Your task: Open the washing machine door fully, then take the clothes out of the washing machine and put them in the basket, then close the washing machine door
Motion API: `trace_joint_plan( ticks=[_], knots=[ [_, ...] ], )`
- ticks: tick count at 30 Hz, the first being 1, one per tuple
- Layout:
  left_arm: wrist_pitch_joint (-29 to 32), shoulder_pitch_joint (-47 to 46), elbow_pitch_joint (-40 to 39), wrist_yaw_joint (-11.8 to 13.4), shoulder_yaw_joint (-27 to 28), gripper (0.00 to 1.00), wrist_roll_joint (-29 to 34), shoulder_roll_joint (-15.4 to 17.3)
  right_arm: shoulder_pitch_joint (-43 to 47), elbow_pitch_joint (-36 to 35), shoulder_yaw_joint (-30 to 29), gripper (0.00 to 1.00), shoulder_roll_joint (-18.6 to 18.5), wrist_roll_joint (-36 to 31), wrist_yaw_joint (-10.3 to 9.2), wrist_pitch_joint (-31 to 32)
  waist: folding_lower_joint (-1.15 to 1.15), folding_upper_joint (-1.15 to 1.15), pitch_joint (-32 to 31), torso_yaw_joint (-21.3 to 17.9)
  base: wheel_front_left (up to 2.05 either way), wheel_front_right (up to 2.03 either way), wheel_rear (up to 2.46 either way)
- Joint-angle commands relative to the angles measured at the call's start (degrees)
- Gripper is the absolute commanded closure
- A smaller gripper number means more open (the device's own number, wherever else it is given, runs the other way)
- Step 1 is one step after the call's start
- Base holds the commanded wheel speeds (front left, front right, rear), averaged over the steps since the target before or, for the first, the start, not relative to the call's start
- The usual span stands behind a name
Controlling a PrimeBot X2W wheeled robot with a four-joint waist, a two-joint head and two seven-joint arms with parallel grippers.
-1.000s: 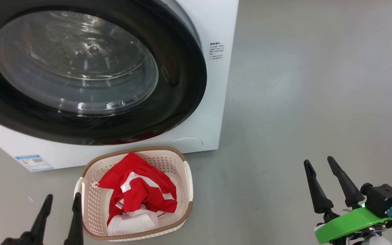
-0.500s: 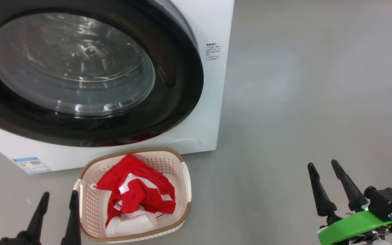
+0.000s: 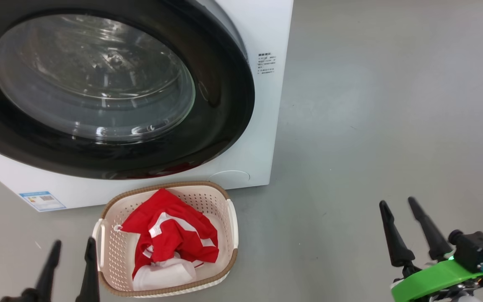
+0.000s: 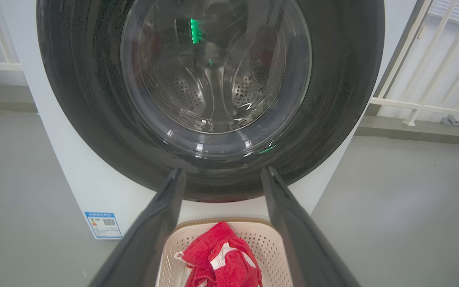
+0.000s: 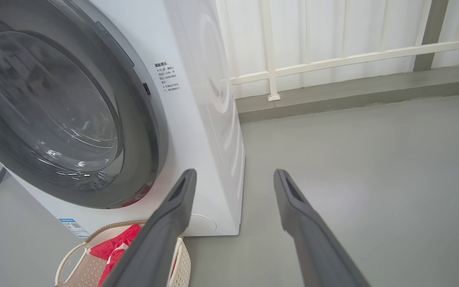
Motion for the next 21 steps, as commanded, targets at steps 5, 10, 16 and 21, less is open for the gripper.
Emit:
trace_joint_plan(
  ticks=[5, 10, 16, 21],
  knots=[
    [0.3, 0.4, 2.8, 0.0, -0.4, 1.00, -0.5, -1.0, 0.0, 2.7, 0.2, 1.00, 1.1, 0.4, 0.00, 0.1, 0.00, 0.00, 0.0, 0.0, 0.00, 0.00, 0.00],
    [1.1, 0.2, 2.8, 0.0, -0.4, 1.00, -3.6, -1.0, 0.0, 2.5, 0.0, 1.00, 1.0, 3.2, 0.00, 0.8, 0.11, 0.00, -0.4, 0.2, 0.00, 0.00, 0.00],
    [1.9, -0.2, 3.0, 0.0, -0.5, 1.00, -6.7, -1.1, -0.2, 2.5, -0.2, 1.00, 1.0, 6.1, -0.01, 1.5, 0.02, 0.00, -0.6, 0.4, 0.00, 0.00, 0.00],
    [2.7, -0.7, 3.3, 0.0, -0.5, 1.00, -9.7, -1.1, -0.5, 2.4, -0.5, 1.00, 1.0, 8.9, -0.01, 2.2, 0.01, 0.00, -0.8, 0.6, 0.00, 0.00, 0.00]
  ],
)
